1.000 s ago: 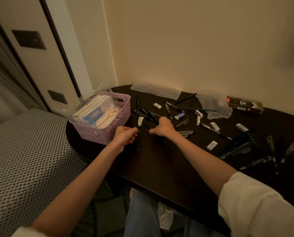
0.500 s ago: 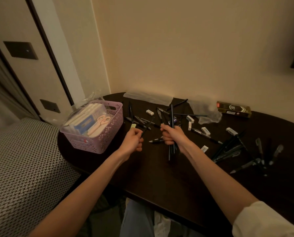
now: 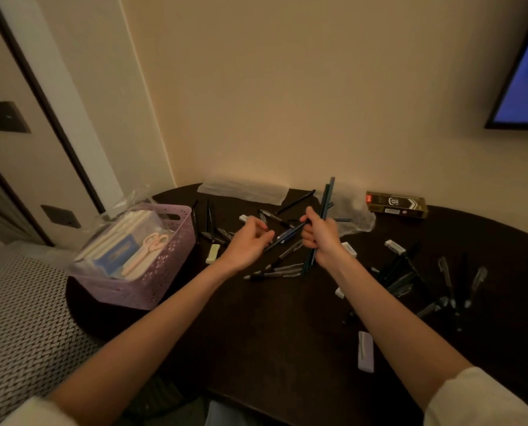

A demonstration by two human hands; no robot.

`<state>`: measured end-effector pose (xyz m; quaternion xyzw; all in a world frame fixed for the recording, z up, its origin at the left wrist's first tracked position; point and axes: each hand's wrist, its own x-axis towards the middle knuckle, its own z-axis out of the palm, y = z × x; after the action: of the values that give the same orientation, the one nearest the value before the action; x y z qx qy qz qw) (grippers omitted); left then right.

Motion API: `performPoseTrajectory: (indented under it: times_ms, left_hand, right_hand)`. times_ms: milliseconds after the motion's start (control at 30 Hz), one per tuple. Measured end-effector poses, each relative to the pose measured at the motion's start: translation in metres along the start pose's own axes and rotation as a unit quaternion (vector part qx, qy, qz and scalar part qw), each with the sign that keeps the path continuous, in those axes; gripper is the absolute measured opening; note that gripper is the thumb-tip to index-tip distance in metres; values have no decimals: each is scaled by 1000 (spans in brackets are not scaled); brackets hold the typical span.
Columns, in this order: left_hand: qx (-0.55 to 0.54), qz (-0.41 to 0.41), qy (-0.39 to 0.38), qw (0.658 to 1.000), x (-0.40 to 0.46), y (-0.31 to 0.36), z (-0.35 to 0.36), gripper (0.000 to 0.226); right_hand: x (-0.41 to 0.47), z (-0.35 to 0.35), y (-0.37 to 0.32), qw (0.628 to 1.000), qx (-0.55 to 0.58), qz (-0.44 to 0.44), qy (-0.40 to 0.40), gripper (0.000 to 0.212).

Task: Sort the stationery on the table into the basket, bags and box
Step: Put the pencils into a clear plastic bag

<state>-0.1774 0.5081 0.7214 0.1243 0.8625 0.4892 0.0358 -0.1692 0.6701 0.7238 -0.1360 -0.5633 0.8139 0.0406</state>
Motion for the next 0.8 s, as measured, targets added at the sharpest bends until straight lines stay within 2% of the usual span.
performPoseTrajectory:
  times_ms: [67, 167, 267, 367, 600, 667, 800]
  left_hand:
    - [71, 9, 30, 997, 28, 2, -8, 28]
    - [148, 7, 63, 987, 82, -9, -15, 32]
    - [278, 33, 28, 960, 130, -24, -13, 36]
    - [364, 66, -4, 929, 169, -34, -3, 39]
    - [498, 88, -9, 863, 228, -50, 26, 53]
    - [519, 86, -4, 851, 236, -54, 27, 47]
    - [527, 103, 31, 843, 239, -58, 25, 16]
  right_hand:
    - [13, -13, -11, 999, 13, -15, 36, 31]
    - [32, -29, -22, 997, 11, -21, 80, 36]
    - [48, -35, -27, 994, 31, -22, 102, 37]
    - [63, -40, -28, 993, 79, -12, 92, 34]
    - [89, -52, -22, 992, 127, 2, 25, 37]
    - [92, -51, -23, 992, 121, 8, 33, 36]
    - [94, -46, -22, 994, 101, 21, 43, 33]
